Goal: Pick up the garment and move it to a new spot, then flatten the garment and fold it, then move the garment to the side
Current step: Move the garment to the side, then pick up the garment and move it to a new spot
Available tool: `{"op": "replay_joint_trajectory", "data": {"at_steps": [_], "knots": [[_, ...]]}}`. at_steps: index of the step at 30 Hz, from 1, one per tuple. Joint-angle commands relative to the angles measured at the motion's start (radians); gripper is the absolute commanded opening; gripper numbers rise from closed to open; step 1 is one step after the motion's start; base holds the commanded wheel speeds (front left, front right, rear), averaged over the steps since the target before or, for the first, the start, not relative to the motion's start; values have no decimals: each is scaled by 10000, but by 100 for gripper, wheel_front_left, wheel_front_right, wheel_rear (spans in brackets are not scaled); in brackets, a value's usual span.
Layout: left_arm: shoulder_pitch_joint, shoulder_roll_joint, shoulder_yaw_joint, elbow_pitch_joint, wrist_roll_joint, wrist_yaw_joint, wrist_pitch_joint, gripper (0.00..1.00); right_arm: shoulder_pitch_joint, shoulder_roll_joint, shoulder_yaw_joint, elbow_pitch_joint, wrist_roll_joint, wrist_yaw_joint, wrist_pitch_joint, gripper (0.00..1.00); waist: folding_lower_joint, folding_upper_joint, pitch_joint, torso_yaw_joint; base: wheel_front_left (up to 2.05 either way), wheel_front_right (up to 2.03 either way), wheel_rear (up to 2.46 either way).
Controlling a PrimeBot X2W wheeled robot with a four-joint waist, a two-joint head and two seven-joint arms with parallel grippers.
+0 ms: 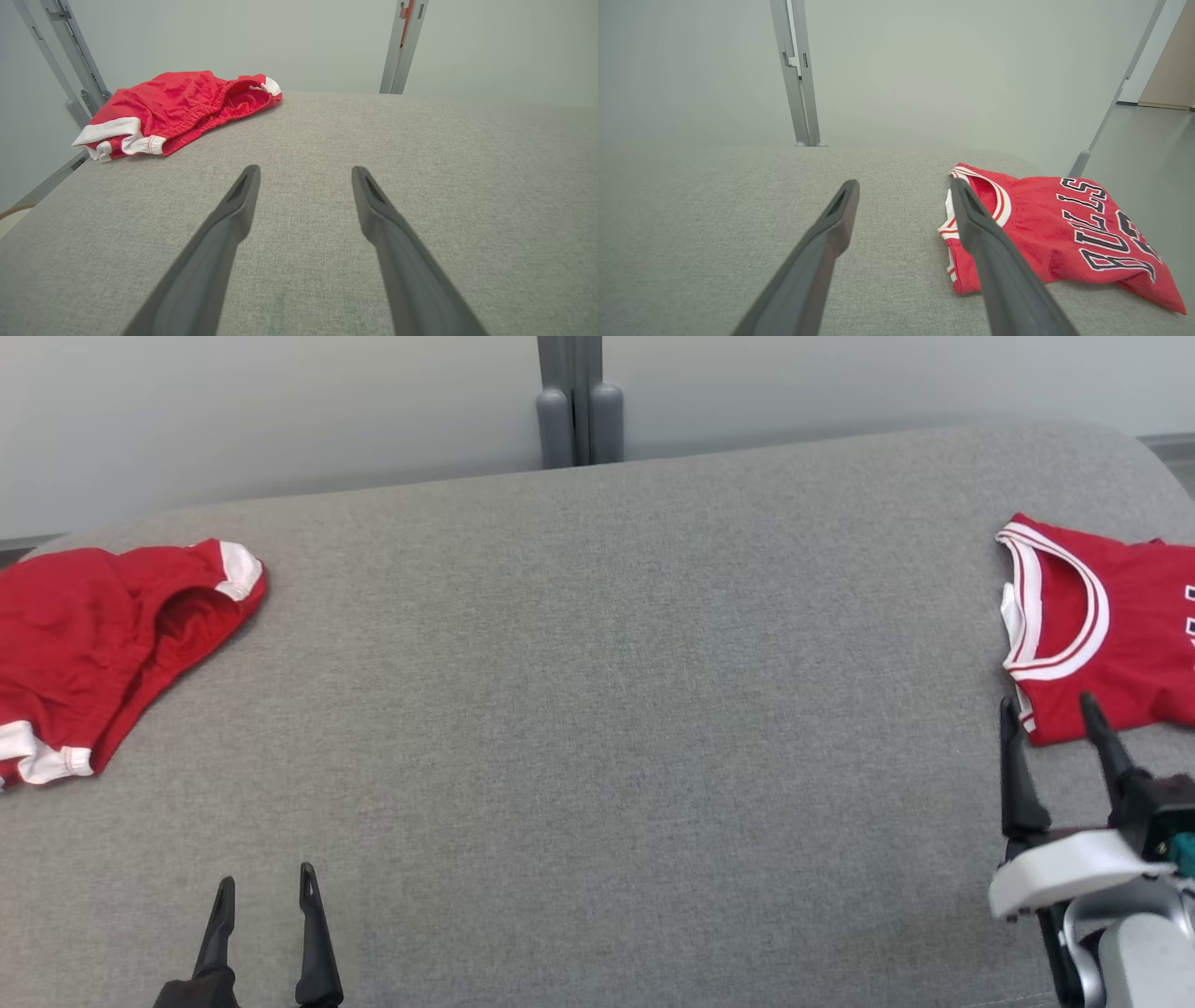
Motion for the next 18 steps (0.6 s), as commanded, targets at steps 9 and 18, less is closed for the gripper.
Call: {"op": "replay_joint_trajectory", "data": {"at_steps": [9, 18], "knots": [[184, 9, 386, 284, 220, -287, -28, 100, 1764, 765, 914, -428, -280, -19, -27, 100, 1, -1, -1073, 839, 0, 0, 0], [226, 9, 181, 211, 133, -434, -28, 100, 1969, 901, 1081, -435, -215, -19, -28, 100, 1, -1, -1192, 733, 0, 0, 0]]}}
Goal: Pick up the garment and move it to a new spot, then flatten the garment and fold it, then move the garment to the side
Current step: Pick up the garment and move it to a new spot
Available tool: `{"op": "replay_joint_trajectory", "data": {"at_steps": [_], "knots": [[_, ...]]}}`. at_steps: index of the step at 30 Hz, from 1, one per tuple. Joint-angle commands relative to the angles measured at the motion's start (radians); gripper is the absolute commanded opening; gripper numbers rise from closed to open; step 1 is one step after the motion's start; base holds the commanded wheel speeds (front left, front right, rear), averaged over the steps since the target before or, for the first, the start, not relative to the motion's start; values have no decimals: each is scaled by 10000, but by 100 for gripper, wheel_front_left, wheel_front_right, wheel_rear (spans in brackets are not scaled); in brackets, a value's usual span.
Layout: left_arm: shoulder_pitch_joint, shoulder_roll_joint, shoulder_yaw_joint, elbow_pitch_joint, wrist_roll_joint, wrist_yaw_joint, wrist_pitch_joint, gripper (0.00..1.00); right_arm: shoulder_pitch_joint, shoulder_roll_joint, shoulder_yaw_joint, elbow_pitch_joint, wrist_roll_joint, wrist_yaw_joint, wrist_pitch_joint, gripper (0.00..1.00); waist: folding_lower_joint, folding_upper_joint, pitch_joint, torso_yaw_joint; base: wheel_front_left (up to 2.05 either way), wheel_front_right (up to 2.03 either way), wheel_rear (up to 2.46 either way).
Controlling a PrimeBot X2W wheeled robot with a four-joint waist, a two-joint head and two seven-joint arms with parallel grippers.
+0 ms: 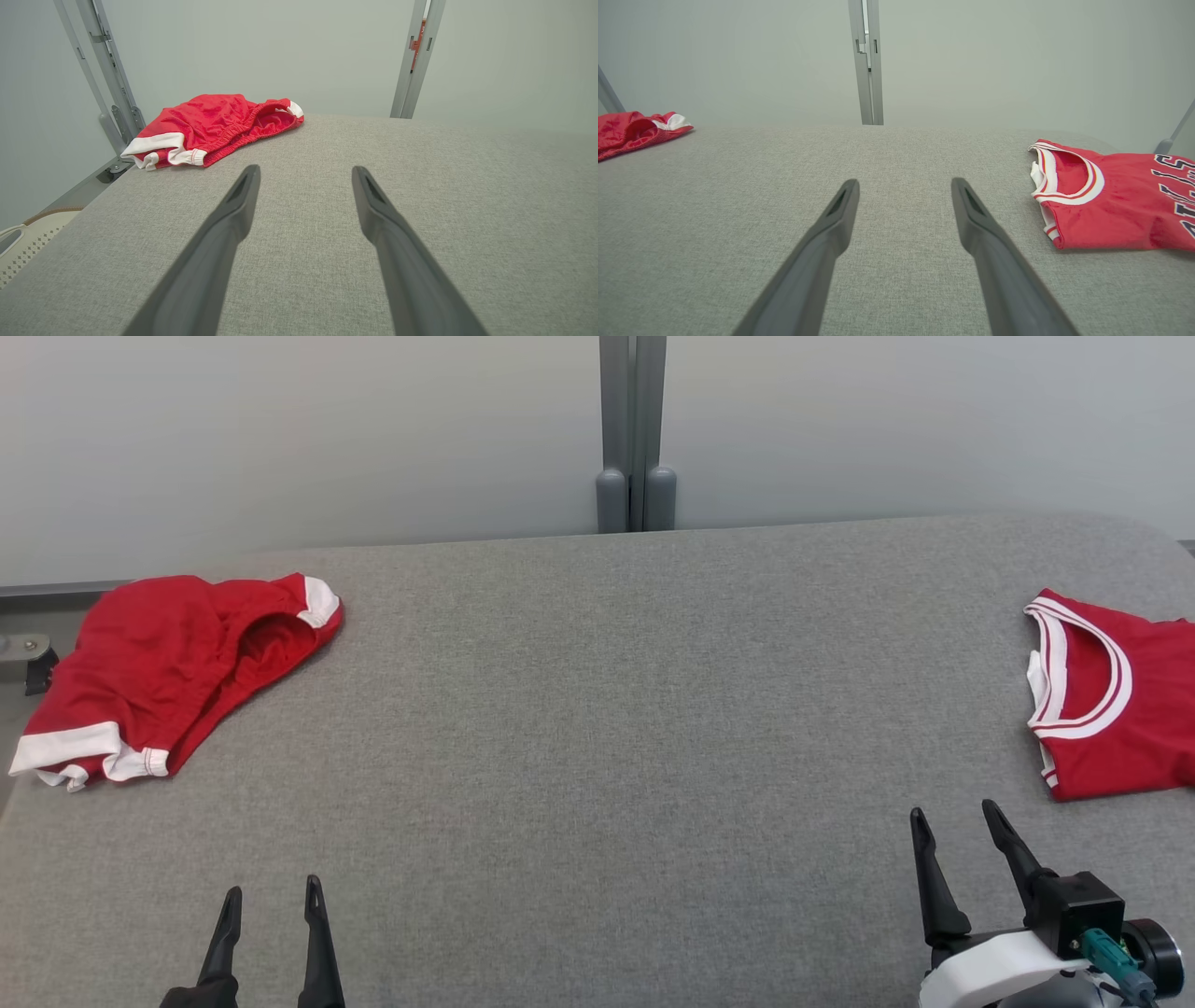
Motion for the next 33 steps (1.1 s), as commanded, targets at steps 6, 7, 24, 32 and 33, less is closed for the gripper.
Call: {"op": "replay_joint_trajectory", "data": {"at_steps": [6, 7, 24, 32, 33], "knots": [[-15, 14, -73, -115, -42, -17, -28, 100, 161, 7, -57, -60, 32, -19, -28, 100, 1, -1, -58, 267, 0, 0, 0], [-34, 14, -87, -131, -47, -2, -28, 100, 184, 6, -40, -65, 64, -19, -28, 100, 1, -1, -66, 408, 0, 0, 0], [264, 12, -142, -294, -279, 13, -28, 100, -582, -8, 1070, 151, 537, -19, -28, 100, 1, -1, -139, 4472, 0, 0, 0], [-613, 8, 353, -729, -1114, -207, -28, 100, -898, -15, 1147, 117, 71, -19, -28, 100, 1, -1, 907, 3733, 0, 0, 0], [-920, 9, 431, -713, -1292, -359, -28, 100, -1025, -81, 1105, 74, -56, -19, -28, 100, 1, -1, 1257, 3583, 0, 0, 0]]}}
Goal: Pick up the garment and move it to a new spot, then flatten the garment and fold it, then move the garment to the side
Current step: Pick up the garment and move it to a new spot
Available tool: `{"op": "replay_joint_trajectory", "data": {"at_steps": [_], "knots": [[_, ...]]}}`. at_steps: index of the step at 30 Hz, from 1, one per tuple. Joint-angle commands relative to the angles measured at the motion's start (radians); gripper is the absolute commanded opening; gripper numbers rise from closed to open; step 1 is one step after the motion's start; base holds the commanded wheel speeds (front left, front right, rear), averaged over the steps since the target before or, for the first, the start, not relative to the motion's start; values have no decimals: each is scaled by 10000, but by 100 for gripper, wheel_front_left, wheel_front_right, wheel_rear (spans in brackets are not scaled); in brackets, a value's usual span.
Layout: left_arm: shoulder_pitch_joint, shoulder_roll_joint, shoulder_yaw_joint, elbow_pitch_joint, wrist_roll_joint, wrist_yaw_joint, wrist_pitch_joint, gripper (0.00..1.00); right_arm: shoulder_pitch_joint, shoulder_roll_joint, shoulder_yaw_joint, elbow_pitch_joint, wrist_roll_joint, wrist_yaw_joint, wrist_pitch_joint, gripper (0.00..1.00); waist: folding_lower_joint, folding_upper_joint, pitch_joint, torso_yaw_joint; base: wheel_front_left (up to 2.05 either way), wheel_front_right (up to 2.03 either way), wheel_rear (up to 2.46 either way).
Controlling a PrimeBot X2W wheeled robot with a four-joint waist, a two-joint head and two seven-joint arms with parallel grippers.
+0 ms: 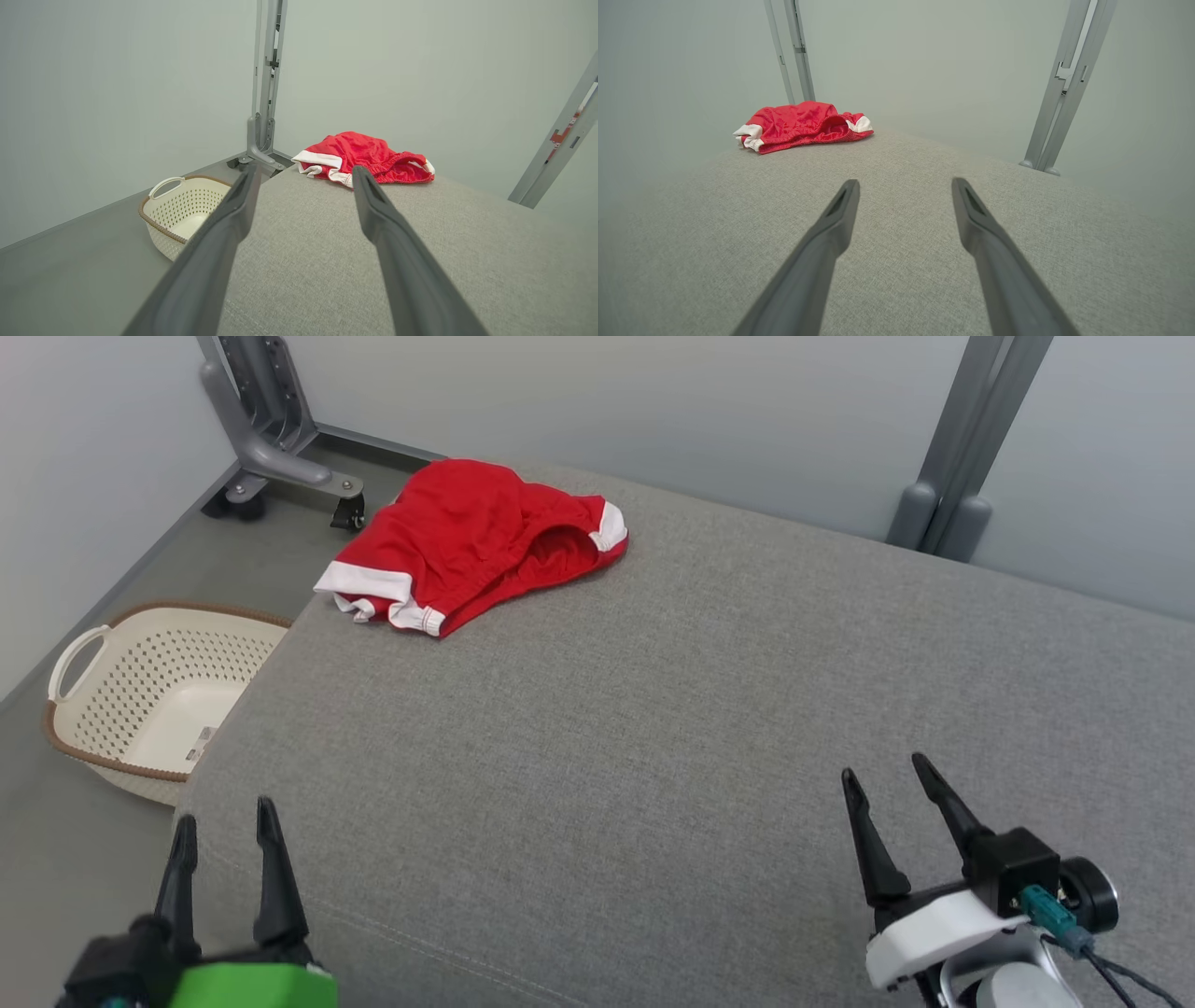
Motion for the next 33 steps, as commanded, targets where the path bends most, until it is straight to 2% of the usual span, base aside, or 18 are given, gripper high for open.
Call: {"op": "replay_joint_trajectory", "data": {"at_steps": [1, 2, 6, 11, 15, 17, 19, 22, 28, 33], "knots": [[-560, 39, 20, 92, -94, -281, -28, 100, -334, -214, -41, -80, -188, -19, -28, 100, 0, 0, 1321, -723, 0, 0, 0], [-966, 189, -24, 245, -178, -507, -27, 100, -500, -347, -39, -109, -263, -19, -28, 100, 0, 0, 1661, -866, 0, 0, 0], [-2925, 947, 75, 879, -935, -931, 443, 100, -1210, -942, -193, -285, -479, -19, -28, 100, 0, 0, 2915, -1341, 0, 0, 0], [-5203, 2119, -84, 1716, -1455, -1070, 1485, 100, -2121, -1491, -384, -579, -600, -19, -15, 100, 0, 0, 4339, -1881, 0, 0, 0], [-6952, 2538, -932, 2437, -2989, -1123, 2768, 100, -2749, -2049, -442, -997, -611, -19, 252, 100, 0, 0, 5337, -2250, 0, 0, 0], [-7644, 2997, -1374, 2844, -3584, -1104, 3164, 100, -2892, -2358, -574, -1238, -578, -19, 427, 100, 0, 0, 5667, -2361, 0, 0, 0], [-8275, 3227, -1679, 3456, -4011, -1106, 3194, 100, -2993, -2548, -687, -1537, -527, -19, 588, 100, 0, 0, 5902, -2470, 0, 0, 0], [-9044, 3408, -2007, 4630, -4239, -1108, 2951, 100, -2907, -2764, -866, -1879, -419, -19, 814, 100, 0, 0, 6109, -2640, 0, 0, 0], [-10284, 3309, -2388, 7098, -4854, -1108, 2876, 100, -2486, -3030, -991, -2672, -225, -19, 1275, 100, 0, 0, 6328, -2826, 0, 0, 0], [-10918, 3408, -3022, 8795, -4544, -1109, 2882, 100, -2216, -3131, -1017, -3135, -82, -19, 1600, 100, 0, 0, 6345, -2938, 0, 0, 0]]}}
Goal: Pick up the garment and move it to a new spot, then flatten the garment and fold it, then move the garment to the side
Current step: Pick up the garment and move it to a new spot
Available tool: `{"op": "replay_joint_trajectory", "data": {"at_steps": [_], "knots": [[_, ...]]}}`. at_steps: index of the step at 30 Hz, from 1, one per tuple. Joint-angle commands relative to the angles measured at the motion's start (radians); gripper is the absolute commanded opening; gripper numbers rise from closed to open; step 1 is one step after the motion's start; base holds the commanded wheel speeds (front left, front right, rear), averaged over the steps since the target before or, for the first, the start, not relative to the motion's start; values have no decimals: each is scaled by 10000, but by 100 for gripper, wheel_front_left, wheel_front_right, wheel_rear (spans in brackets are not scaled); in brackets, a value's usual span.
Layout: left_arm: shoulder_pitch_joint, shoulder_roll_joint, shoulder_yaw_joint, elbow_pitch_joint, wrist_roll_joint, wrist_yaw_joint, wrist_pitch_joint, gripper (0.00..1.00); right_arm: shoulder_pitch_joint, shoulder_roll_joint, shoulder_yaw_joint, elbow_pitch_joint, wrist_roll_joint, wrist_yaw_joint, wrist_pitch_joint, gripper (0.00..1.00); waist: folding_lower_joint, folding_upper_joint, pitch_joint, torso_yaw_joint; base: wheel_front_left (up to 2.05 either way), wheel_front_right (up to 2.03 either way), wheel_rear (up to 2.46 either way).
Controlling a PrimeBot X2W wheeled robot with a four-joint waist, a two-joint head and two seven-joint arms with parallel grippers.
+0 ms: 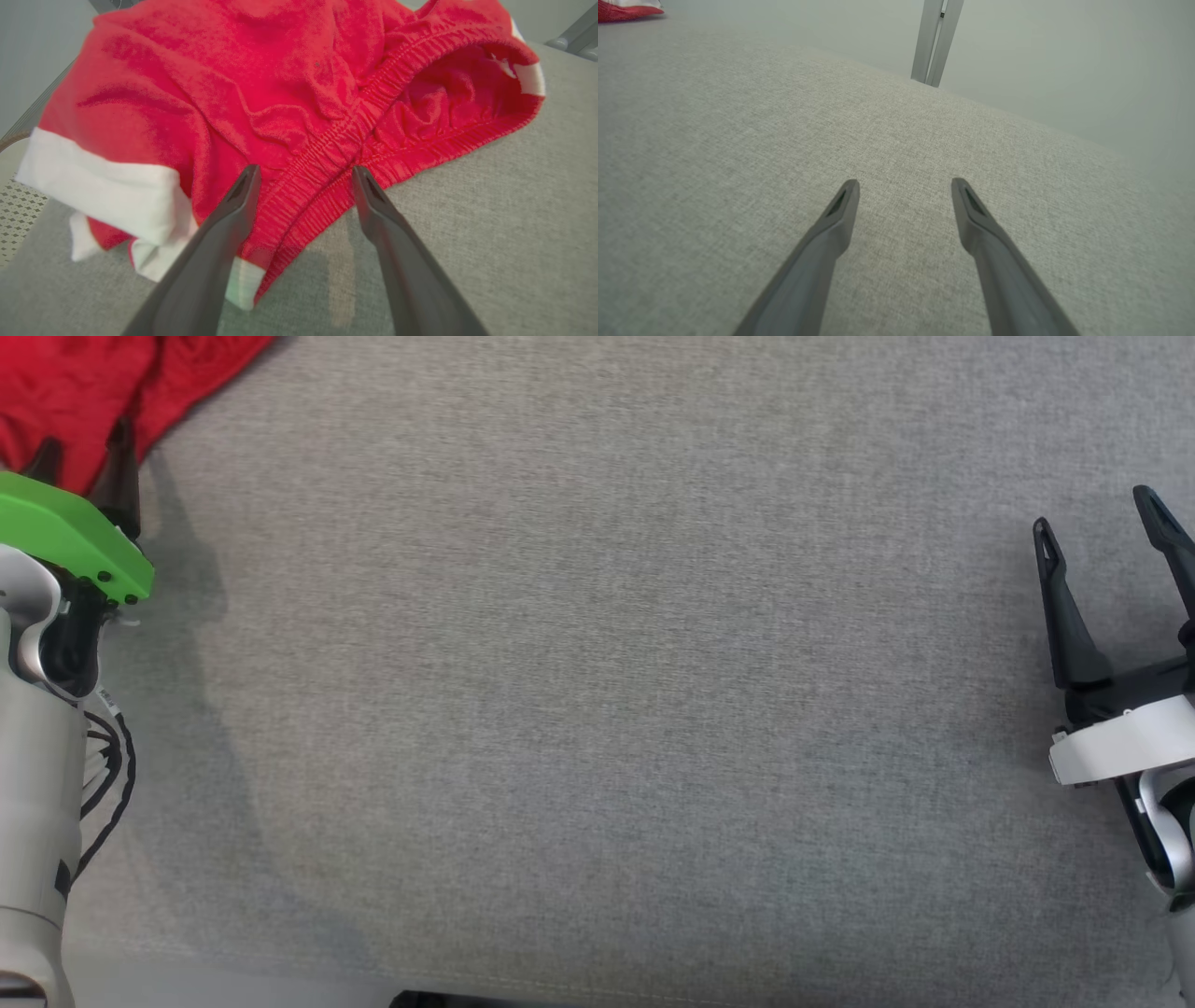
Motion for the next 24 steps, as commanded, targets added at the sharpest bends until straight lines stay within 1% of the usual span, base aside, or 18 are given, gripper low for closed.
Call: {"op": "replay_joint_trajectory", "data": {"at_steps": [1, 7, 8, 9, 10, 12, 15, 17, 20, 24], "knots": [[-280, 76, -54, 241, 54, 13, -118, 100, 65, -56, -21, -148, 67, -19, 74, 100, -2, 0, 417, -426, 0, 0, 0], [-496, -2, -568, 1198, -28, 12, -454, 100, 330, -103, -136, -535, 170, -19, 379, 100, -2, 0, 373, -365, 0, 0, 0], [-500, 18, -669, 1277, -84, 10, -499, 76, 366, -104, -170, -567, 189, -19, 404, 100, -2, 0, 352, -333, 0, 0, 0], [-492, 53, -801, 1303, -61, 10, -530, 45, 402, -105, -189, -568, 195, -19, 424, 100, -2, 0, 316, -303, 0, 0, 0], [-495, 98, -945, 1278, -93, 12, -604, 0, 429, -91, -185, -554, 216, -19, 425, 100, -2, 0, 262, -271, 0, 0, 0], [-483, 215, -1221, 1085, -238, 12, -669, 0, 428, -18, -138, -472, 239, -19, 384, 100, -2, 0, 122, -225, 0, 0, 0], [-457, 492, -1700, 326, -474, 13, -1022, 0, 383, 123, -37, -259, 309, -19, 211, 100, -2, 0, -183, -191, 0, 0, 0], [-375, 848, -2205, -372, -518, 13, -1357, 0, 361, 292, 15, -23, 330, -19, 46, 100, -2, 0, -515, -187, 0, 0, 0], [-272, 1247, -2669, -1365, -772, 11, -1663, 0, 446, 519, 109, 379, 372, -19, -217, 100, -2, 0, -1056, -206, 0, 0, 0], [-72, 1857, -3411, -3229, -1166, 11, -1412, 0, 557, 895, 249, 1011, 468, -19, -663, 100, -2, 0, -1897, -321, 0, 0, 0]]}}
